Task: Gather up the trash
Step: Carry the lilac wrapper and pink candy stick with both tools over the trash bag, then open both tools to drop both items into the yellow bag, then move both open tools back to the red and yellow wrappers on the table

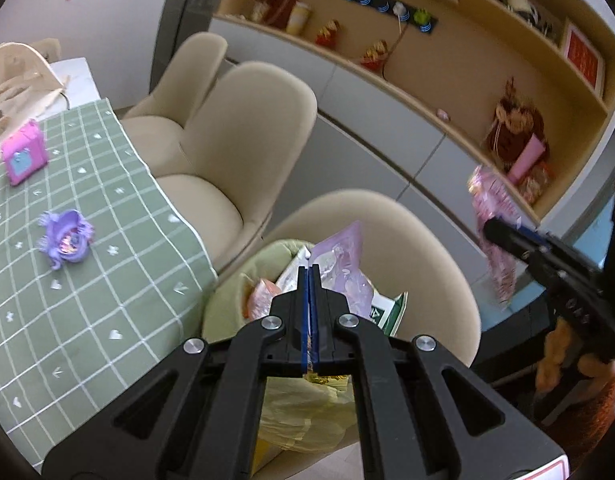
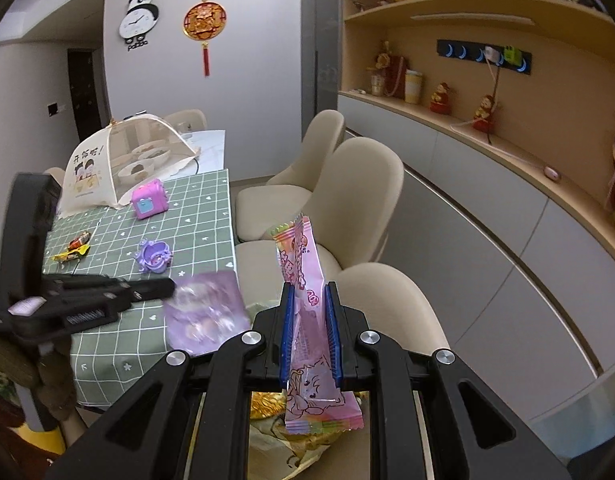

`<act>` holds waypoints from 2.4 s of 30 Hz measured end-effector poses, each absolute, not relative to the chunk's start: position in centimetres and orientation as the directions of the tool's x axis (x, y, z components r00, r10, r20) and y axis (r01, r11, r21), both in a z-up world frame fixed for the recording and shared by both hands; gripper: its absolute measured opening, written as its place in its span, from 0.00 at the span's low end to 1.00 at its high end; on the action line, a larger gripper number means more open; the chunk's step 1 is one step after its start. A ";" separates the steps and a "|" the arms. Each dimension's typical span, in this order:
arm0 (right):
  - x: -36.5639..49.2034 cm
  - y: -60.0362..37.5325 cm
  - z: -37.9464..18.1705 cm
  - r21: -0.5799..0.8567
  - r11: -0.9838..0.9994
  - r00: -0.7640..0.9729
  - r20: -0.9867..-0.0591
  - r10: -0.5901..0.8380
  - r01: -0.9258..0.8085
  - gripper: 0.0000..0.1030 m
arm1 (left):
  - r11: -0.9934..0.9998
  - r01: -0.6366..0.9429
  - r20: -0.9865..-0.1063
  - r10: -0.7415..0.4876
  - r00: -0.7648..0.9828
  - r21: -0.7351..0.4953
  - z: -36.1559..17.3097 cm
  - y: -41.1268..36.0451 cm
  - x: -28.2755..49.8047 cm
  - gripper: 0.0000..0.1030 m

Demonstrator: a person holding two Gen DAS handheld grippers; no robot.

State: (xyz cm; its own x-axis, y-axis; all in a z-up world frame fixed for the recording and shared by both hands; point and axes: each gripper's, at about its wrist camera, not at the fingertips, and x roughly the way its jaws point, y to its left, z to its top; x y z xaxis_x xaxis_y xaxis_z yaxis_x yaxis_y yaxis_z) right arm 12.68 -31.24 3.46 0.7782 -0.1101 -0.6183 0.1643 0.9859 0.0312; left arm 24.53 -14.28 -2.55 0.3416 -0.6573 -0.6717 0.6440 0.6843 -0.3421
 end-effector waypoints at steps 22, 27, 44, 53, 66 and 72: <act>16.1 -30.7 -2.0 0.115 0.979 0.715 -0.698 -0.039 0.167 0.15 | 0.762 0.601 -0.732 -0.551 0.402 -0.243 -4.0 -10.4 25.5 0.43; 17.8 -30.0 -4.0 0.095 0.982 0.673 -0.738 -0.042 0.165 0.16 | 0.784 0.559 -0.712 -0.553 0.433 -0.270 -2.7 -6.9 25.1 0.46; 19.5 -28.6 -5.7 0.036 0.987 0.638 -0.767 -0.074 0.158 0.40 | 0.840 0.452 -0.726 -0.509 0.462 -0.301 -3.8 -1.2 25.8 0.51; 20.2 -25.5 -4.4 0.066 0.994 0.670 -0.742 -0.007 0.083 0.40 | 0.867 0.421 -0.713 -0.471 0.520 -0.266 -3.2 1.5 25.6 0.52; 25.0 -15.8 -3.2 0.199 0.962 0.679 -0.681 0.273 -0.187 0.47 | 0.933 0.180 -0.731 -0.357 0.581 -0.313 -5.0 12.9 27.2 0.52; 27.8 -9.9 -4.0 0.241 0.923 0.640 -0.666 0.383 -0.302 0.57 | 0.941 0.041 -0.737 -0.289 0.611 -0.336 -6.5 20.6 28.2 0.52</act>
State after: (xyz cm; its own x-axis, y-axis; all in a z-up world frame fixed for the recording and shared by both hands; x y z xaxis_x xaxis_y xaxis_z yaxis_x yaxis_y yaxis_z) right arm 27.81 -9.93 -3.96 0.6400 0.3829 -0.6662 -0.3015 0.9226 0.2406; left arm 28.18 20.56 -6.54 0.6108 -0.2893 -0.7370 0.0409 0.9411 -0.3356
